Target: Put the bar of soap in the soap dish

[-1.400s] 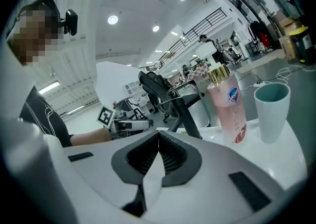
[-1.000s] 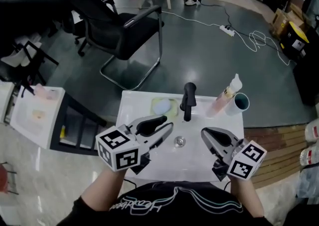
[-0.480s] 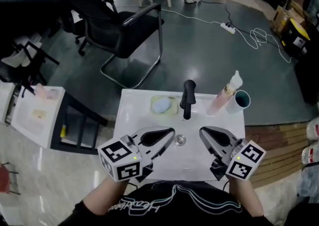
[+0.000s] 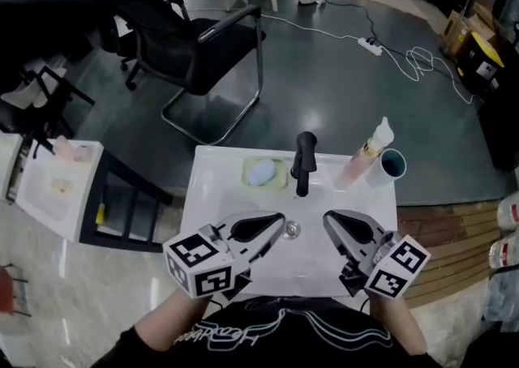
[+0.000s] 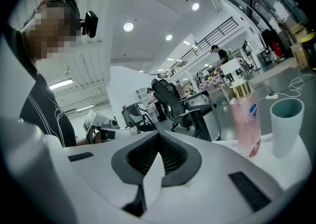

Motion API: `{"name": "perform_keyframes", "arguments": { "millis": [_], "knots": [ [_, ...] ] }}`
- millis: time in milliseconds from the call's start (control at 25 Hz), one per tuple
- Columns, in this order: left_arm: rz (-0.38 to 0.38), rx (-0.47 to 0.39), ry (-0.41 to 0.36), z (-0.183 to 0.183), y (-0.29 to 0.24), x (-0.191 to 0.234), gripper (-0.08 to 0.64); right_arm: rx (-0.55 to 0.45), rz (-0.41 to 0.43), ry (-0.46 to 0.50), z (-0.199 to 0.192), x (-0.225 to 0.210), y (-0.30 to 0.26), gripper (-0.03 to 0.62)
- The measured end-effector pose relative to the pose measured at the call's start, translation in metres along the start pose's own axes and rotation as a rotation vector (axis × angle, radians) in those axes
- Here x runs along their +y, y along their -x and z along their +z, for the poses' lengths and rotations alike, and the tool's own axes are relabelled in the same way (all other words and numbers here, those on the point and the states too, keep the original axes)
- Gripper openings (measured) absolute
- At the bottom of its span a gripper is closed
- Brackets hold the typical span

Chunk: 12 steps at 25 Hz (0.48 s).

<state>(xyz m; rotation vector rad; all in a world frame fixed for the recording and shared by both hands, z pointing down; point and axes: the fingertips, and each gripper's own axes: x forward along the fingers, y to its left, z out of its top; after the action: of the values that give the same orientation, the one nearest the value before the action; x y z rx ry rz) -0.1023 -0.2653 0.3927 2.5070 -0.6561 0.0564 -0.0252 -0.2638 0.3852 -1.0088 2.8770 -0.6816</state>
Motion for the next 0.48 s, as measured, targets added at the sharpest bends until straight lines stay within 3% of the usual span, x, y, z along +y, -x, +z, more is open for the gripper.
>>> {"name": "perform_keyframes", "arguments": {
  "millis": [480],
  "knots": [
    [0.000, -0.001, 0.031, -0.0037, 0.0004, 0.0064, 0.023, 0.020, -0.004, -0.024, -0.0101, -0.0044, -0.0035, 0.026]
  ]
}}
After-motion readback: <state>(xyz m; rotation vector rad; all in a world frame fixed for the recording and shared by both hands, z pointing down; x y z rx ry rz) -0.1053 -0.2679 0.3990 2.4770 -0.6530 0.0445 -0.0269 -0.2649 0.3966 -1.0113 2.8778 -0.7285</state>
